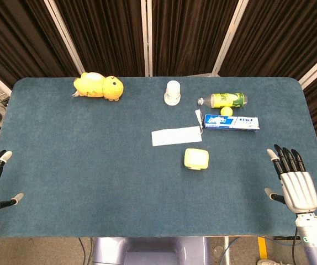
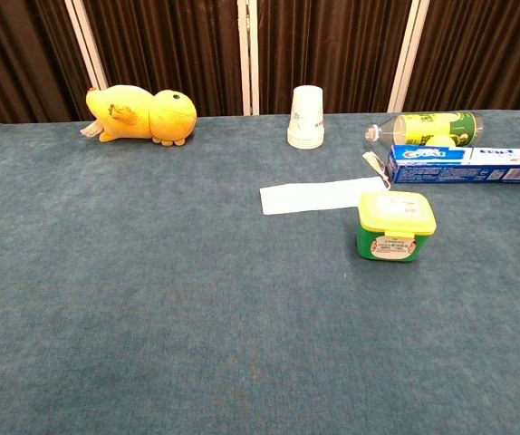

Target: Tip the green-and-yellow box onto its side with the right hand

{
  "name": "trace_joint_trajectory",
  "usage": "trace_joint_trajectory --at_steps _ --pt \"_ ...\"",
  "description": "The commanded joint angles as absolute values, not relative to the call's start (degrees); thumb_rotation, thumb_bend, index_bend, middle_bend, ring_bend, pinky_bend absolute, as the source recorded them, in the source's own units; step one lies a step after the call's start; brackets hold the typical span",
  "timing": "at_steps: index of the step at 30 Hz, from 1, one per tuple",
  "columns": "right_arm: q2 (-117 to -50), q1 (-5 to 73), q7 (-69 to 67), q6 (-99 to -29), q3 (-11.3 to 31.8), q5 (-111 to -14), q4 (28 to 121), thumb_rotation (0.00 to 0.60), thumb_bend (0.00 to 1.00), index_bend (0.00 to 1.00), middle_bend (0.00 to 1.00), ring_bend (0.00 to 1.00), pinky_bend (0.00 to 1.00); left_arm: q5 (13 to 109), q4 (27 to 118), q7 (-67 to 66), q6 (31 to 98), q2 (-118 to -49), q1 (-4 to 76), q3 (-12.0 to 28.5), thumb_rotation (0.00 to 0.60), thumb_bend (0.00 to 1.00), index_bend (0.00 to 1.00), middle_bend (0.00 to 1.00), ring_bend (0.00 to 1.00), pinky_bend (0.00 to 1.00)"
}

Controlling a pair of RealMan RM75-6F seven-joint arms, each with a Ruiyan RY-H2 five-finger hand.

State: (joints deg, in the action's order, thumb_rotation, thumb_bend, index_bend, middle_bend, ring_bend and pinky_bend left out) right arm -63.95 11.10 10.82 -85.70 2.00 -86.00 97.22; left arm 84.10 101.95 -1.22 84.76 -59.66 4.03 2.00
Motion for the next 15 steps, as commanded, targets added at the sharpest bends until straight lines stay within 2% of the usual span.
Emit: trace_joint_trajectory --at_steps 1,5,8,12,15 --pt "-64.33 11.00 11.88 -85.14 2.17 -85.77 97.42 0.600 0.00 0.00 0.00 0.00 0.00 83.91 101.77 -0.86 84.57 -59.55 4.03 2.01 0.600 0.00 0.00 0.00 0.00 0.00" --pt "-64.51 11.26 12.44 -84.25 2.31 -85.80 97.72 0.600 0.00 0.00 0.00 0.00 0.00 83.77 101.78 -0.85 84.52 -59.52 4.04 2.07 0.600 0.00 0.00 0.00 0.00 0.00" --pt "-64.49 13.18 13.98 -81.10 2.59 -86.31 98.94 0.600 0.00 0.00 0.00 0.00 0.00 83.62 101.76 -1.11 84.40 -59.57 4.05 2.07 0.600 0.00 0.00 0.00 0.00 0.00" --pt "-63.67 17.96 18.56 -74.17 4.14 -85.80 102.55 0.600 0.00 0.00 0.00 0.00 0.00 83.27 101.77 -1.62 84.14 -59.82 4.15 2.14 0.600 0.00 0.00 0.00 0.00 0.00" --pt "-62.35 23.06 20.32 -65.71 6.33 -81.56 107.45 0.600 0.00 0.00 0.00 0.00 0.00 82.68 101.58 -2.19 83.61 -60.10 4.38 2.27 0.600 0.00 0.00 0.00 0.00 0.00"
